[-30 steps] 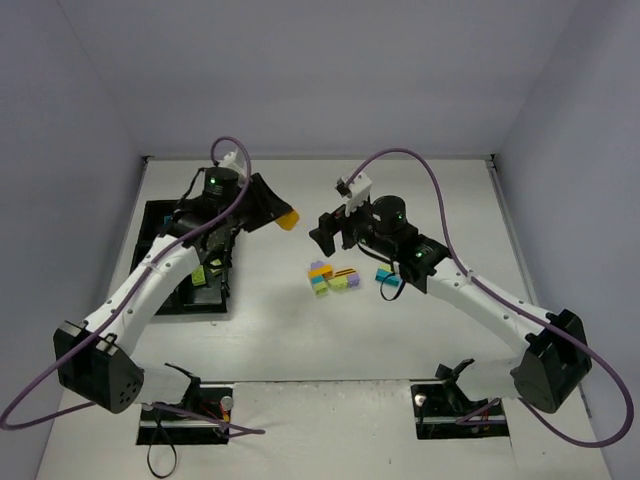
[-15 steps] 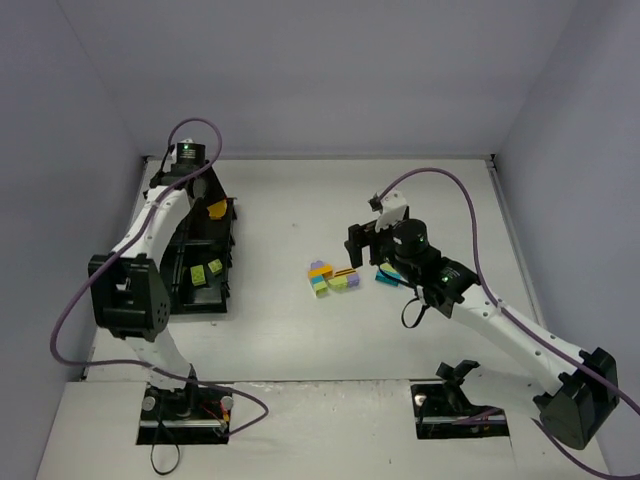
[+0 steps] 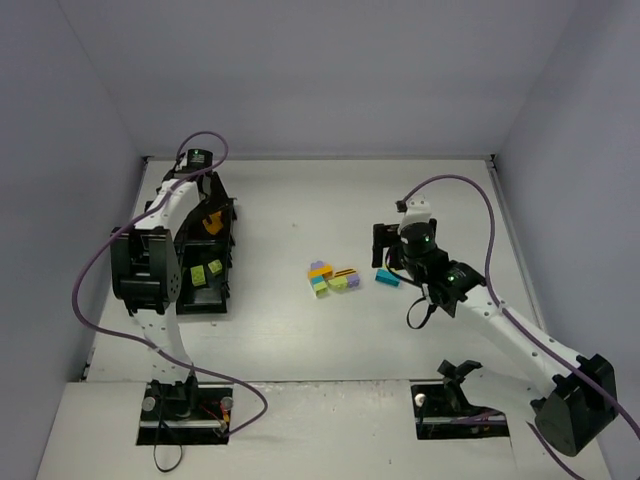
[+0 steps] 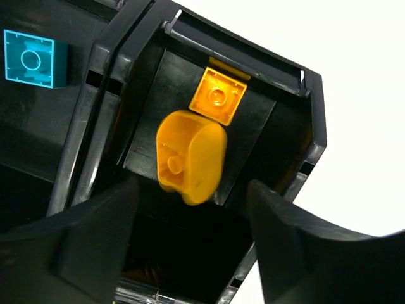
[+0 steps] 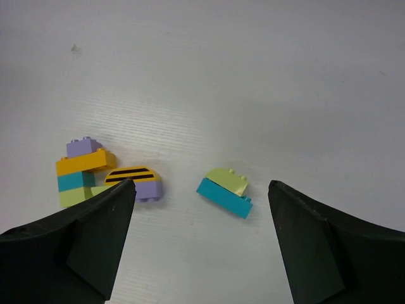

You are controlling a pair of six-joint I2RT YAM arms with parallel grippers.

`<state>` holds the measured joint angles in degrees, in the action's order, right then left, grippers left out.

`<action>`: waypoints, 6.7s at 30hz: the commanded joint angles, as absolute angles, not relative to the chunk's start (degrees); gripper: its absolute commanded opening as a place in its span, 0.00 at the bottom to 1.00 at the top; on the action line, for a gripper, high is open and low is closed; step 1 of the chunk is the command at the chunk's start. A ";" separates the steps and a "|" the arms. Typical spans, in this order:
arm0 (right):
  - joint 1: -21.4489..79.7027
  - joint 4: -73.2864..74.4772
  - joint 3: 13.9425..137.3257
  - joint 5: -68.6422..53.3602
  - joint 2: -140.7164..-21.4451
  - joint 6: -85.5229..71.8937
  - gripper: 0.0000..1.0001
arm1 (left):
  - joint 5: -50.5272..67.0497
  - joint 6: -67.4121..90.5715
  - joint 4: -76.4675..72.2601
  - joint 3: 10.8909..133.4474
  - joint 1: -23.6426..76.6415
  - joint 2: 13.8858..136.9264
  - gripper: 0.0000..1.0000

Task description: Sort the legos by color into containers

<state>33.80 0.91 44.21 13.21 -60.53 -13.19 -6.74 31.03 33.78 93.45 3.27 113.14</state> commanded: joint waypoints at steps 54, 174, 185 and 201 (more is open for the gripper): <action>29.26 6.59 49.49 18.46 -91.41 -42.02 0.27 | 2.63 29.97 36.30 74.97 23.64 76.55 0.75; 41.84 -5.01 54.40 -24.17 -62.14 7.56 0.02 | 36.29 48.95 16.09 70.49 28.47 70.66 0.75; 42.98 -5.10 54.93 -23.55 -61.53 7.38 0.02 | 39.29 50.36 14.68 71.89 34.97 74.79 0.74; 43.15 -5.62 54.41 -22.50 -61.61 7.21 0.03 | 38.15 48.69 16.79 73.83 39.37 79.89 0.33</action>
<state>42.78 -1.06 52.10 -22.98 -62.19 6.96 38.61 49.45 18.92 70.74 38.92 80.84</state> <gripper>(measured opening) 0.618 0.373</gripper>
